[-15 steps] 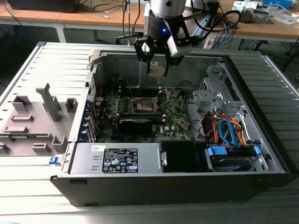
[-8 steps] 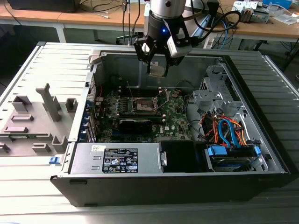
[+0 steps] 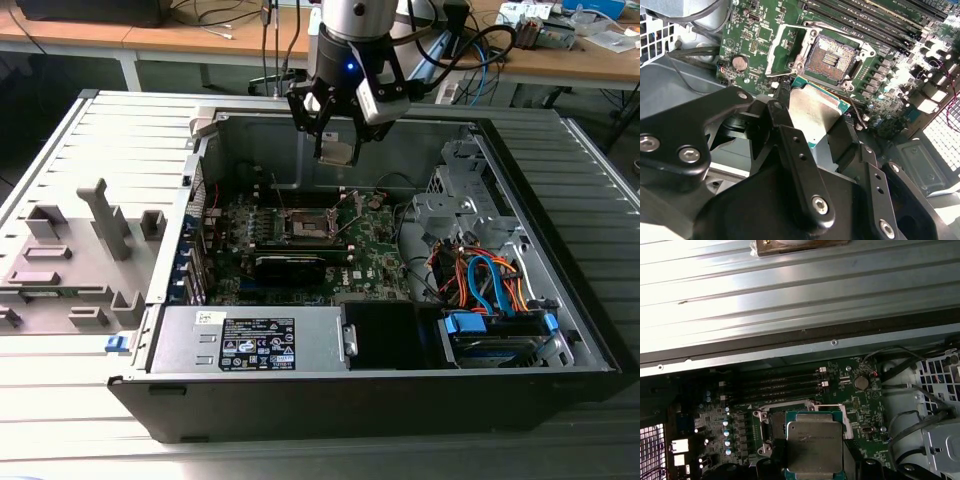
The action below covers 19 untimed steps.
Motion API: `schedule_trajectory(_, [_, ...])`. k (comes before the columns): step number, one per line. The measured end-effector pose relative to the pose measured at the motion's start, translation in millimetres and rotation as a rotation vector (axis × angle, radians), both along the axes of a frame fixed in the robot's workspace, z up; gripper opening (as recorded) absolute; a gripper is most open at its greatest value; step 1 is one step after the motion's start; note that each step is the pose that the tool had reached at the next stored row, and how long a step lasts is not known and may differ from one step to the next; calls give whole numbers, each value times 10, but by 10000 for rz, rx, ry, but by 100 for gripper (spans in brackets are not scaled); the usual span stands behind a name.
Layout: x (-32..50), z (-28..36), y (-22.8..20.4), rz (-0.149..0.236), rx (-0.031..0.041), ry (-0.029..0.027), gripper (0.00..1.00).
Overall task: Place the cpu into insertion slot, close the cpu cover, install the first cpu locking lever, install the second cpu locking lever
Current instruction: 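Place the cpu into insertion slot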
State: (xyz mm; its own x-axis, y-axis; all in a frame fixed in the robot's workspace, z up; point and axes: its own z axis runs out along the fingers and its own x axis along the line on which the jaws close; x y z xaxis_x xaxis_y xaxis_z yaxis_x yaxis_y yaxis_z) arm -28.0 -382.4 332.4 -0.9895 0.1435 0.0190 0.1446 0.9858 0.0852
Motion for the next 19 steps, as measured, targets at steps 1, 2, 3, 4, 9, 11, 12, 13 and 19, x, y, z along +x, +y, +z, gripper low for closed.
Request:
schedule_trajectory(1, [0,-1,0,-15,0,0,54])
schedule_trajectory(2, [0,-2,0,-27,0,0,54])
schedule_trajectory(3, [0,-3,0,-36,0,0,54])
schedule_trajectory(4, [0,-4,0,-48,0,0,54])
schedule_trajectory(9, [0,-7,0,-95,-1,1,54])
schedule_trajectory(11, [0,-9,0,-111,0,0,54])
schedule_trajectory(12, [0,-9,0,-120,0,0,54])
schedule_trajectory(13, [0,-10,0,-127,0,0,54])
schedule_trajectory(19, [0,-14,0,-178,-1,0,54])
